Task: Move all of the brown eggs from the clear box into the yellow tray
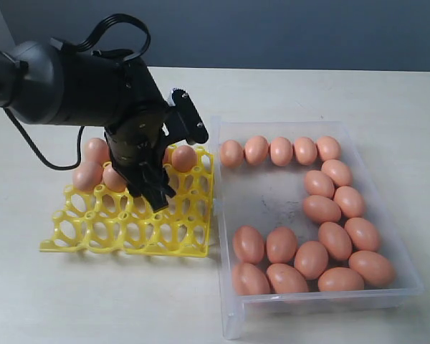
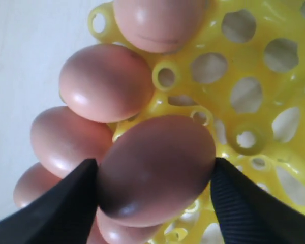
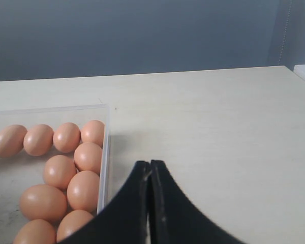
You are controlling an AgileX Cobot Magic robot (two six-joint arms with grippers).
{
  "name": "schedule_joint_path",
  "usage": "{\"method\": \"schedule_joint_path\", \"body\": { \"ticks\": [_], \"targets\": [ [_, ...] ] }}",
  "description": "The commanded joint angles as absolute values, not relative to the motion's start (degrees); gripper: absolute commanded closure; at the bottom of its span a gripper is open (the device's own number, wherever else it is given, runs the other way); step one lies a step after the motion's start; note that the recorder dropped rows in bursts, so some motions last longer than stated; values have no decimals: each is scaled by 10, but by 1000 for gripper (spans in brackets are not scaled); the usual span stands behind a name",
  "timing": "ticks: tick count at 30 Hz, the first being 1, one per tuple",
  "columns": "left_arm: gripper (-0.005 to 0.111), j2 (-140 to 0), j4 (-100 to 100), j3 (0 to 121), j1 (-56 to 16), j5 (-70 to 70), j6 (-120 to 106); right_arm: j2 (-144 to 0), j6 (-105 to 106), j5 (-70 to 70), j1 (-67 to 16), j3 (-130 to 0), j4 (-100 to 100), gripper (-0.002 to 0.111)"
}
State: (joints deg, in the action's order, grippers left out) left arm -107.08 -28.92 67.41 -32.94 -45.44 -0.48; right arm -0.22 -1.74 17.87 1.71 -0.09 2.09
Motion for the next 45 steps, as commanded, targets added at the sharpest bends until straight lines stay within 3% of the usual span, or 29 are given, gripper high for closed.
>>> {"method": "schedule_joint_path", "body": {
  "ticks": [1, 5, 9, 12, 29, 34, 39, 45],
  "targets": [
    [102, -1066, -262, 673, -333, -449, -11, 0, -15, 175, 17, 0, 20, 109],
    [79, -1066, -252, 673, -333, -449, -25, 0, -15, 175, 17, 0, 20, 109],
    [47, -1066, -252, 673, -333, -454, -21, 0, -15, 175, 17, 0, 20, 109],
    [35, -1066, -255, 673, -333, -454, -21, 0, -15, 175, 17, 0, 20, 109],
    [34, -1025, -233, 725, -333, -500, -12, 0, -15, 175, 17, 0, 20, 109],
    [34, -994, 4, 731, -333, -407, -119, 0, -15, 175, 17, 0, 20, 109],
    [34, -1002, 289, 731, -333, -415, -330, 0, -15, 175, 17, 0, 20, 109],
    [34, -1015, 381, 731, -333, -437, -428, 0, -15, 175, 17, 0, 20, 109]
  ]
}}
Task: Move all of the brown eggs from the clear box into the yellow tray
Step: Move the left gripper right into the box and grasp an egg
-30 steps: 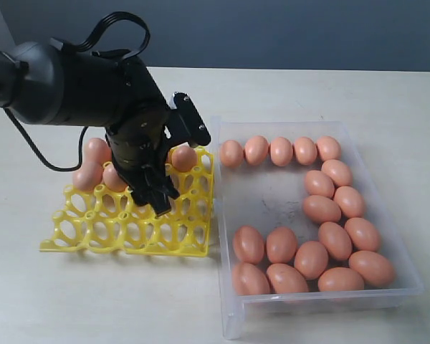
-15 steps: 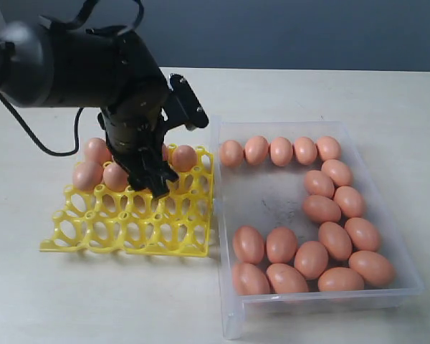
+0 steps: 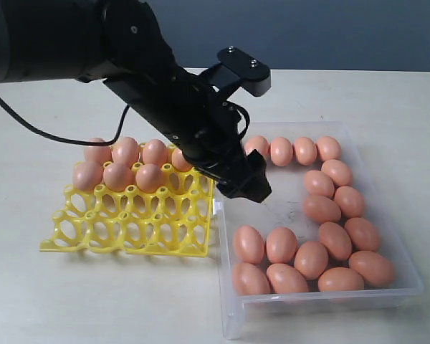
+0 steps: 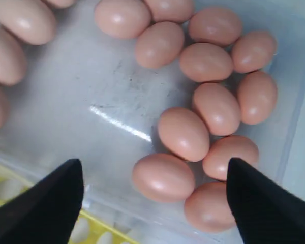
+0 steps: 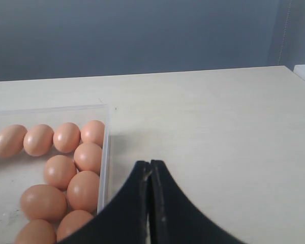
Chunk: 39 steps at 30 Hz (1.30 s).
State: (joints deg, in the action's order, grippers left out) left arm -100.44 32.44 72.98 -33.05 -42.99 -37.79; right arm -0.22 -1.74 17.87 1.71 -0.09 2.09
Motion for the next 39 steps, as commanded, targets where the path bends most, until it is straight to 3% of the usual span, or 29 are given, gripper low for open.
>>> {"method": "schedule_joint_path", "body": {
  "ticks": [1, 16, 24, 39],
  "targets": [
    [34, -1021, 387, 731, -333, -438, -428, 0, -15, 175, 17, 0, 20, 109],
    [34, -1136, 514, 750, -352, -449, -456, 0, -15, 175, 17, 0, 20, 109],
    [34, -1188, 439, 806, -394, -449, -407, 0, -15, 175, 17, 0, 20, 109],
    [34, -1203, 350, 817, -395, -429, -330, 0, -15, 175, 17, 0, 20, 109]
  ]
}}
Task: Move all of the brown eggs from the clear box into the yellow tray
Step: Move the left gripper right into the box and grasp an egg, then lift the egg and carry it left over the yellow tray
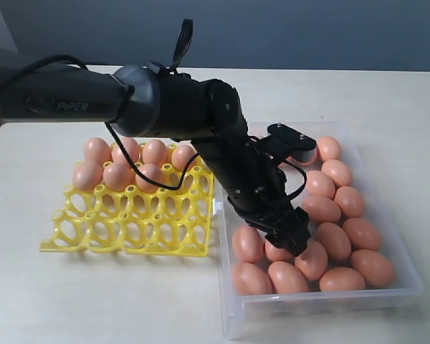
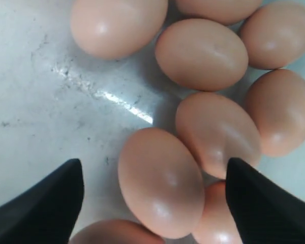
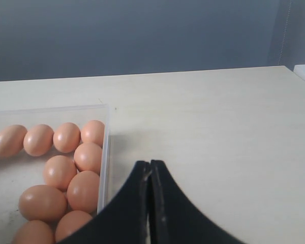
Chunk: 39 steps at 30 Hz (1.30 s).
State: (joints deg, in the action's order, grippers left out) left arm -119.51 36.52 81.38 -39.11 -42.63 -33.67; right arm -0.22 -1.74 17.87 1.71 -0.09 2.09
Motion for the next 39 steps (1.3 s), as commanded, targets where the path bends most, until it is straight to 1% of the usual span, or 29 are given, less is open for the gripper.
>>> {"method": "schedule_joint_path", "body": {
  "ticks": [1, 8, 11, 13, 14, 15, 16, 17, 18, 19, 25, 30, 33, 39],
  "targets": [
    [34, -1206, 347, 817, -395, -431, -330, 0, -15, 175, 17, 0, 20, 109],
    [34, -1208, 344, 817, -395, -428, -330, 0, -15, 175, 17, 0, 20, 109],
    [38, -1210, 341, 817, -395, -428, -330, 0, -15, 175, 17, 0, 20, 109],
    [47, -1213, 342, 817, -395, -428, -330, 0, -15, 175, 17, 0, 20, 109],
    [57, -1212, 343, 817, -395, -431, -330, 0, -15, 175, 17, 0, 20, 109],
    [63, -1212, 345, 817, -395, -434, -330, 0, -15, 175, 17, 0, 20, 109],
    [77, -1212, 346, 817, -395, -435, -330, 0, -15, 175, 17, 0, 20, 109],
    [83, -1212, 346, 817, -395, -435, -331, 0, -15, 175, 17, 0, 20, 109],
    [98, -1212, 345, 818, -395, -434, -336, 0, -15, 175, 17, 0, 20, 109],
    [105, -1212, 343, 820, -395, -431, -336, 0, -15, 175, 17, 0, 20, 109],
    [106, -1126, 334, 821, -395, -290, -332, 0, -15, 175, 17, 0, 20, 109],
    [106, -1079, 335, 807, -395, -221, -327, 0, -15, 175, 17, 0, 20, 109],
    [106, -1050, 338, 757, -395, -124, -315, 0, -15, 175, 17, 0, 20, 109],
    [106, -992, 373, 592, -395, 115, -315, 0, -15, 175, 17, 0, 20, 109]
  ]
}}
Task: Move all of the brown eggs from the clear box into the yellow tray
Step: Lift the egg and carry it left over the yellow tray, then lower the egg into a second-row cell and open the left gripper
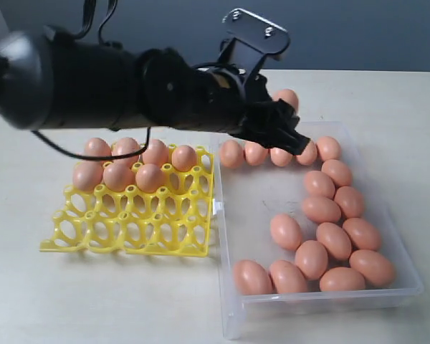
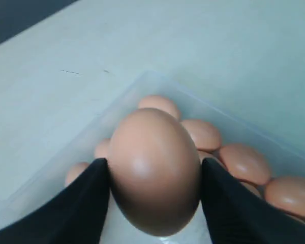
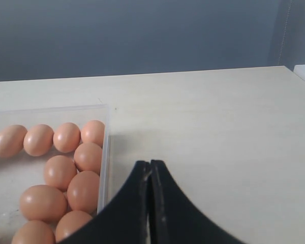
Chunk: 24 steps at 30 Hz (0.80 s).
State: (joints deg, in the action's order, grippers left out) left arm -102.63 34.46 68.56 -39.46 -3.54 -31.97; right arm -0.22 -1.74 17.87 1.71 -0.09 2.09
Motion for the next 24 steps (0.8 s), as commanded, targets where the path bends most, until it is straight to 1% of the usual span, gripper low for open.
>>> {"method": "schedule_joint_path", "body": {
  "ticks": [1, 5, 10, 12, 14, 16, 24],
  "targets": [
    [106, -983, 378, 568, -395, 154, -315, 0, -15, 175, 17, 0, 20, 109],
    [106, -973, 413, 468, -395, 309, -288, 0, -15, 175, 17, 0, 20, 109],
    [106, -986, 328, 425, -395, 375, -220, 0, -15, 175, 17, 0, 20, 109],
    [106, -993, 334, 418, -395, 404, -194, 0, -15, 175, 17, 0, 20, 109],
    [106, -999, 380, 415, -395, 431, -190, 0, -15, 175, 17, 0, 20, 109],
    [106, -1006, 406, 413, -395, 436, -190, 0, -15, 175, 17, 0, 20, 109],
    [106, -1054, 399, 394, -395, 431, -173, 0, -15, 175, 17, 0, 20, 109]
  ]
}}
